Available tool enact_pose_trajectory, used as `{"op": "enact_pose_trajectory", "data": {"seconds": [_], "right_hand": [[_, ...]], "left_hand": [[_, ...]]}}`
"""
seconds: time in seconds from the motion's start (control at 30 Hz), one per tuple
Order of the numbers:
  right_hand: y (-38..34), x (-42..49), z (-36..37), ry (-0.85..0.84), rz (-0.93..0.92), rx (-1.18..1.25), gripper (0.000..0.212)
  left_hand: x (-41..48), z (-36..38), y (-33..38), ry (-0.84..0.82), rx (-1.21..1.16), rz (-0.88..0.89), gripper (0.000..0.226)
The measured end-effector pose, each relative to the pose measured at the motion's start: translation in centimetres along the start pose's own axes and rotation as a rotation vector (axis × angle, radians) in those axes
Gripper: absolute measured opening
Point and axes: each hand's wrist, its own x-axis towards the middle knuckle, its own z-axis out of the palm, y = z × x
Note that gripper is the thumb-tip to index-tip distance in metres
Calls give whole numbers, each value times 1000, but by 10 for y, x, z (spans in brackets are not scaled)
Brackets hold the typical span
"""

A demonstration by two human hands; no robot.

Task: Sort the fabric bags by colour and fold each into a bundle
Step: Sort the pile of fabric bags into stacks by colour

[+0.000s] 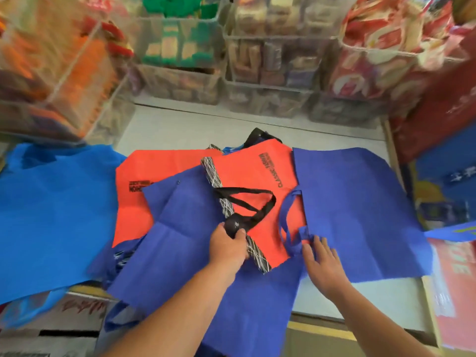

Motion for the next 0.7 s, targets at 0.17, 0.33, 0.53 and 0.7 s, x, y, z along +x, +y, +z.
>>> {"op": "enact_pose_trajectory", "data": {"seconds": [0.17, 0.33, 0.53, 0.7], "right_hand": [[9, 40, -12, 60, 107, 151, 41], [-58, 76, -51, 292, 264, 258, 58], [-130, 53, -25, 68, 95, 390, 44], [-125, 3, 12, 125, 124, 203, 61]], "left_hand": [[41, -52, 65, 133, 112, 305, 13], [104, -101, 112, 232, -70, 255, 9], [114, -135, 76, 91, 141, 133, 35], [71, -161, -11, -30, 592, 117, 55]]}}
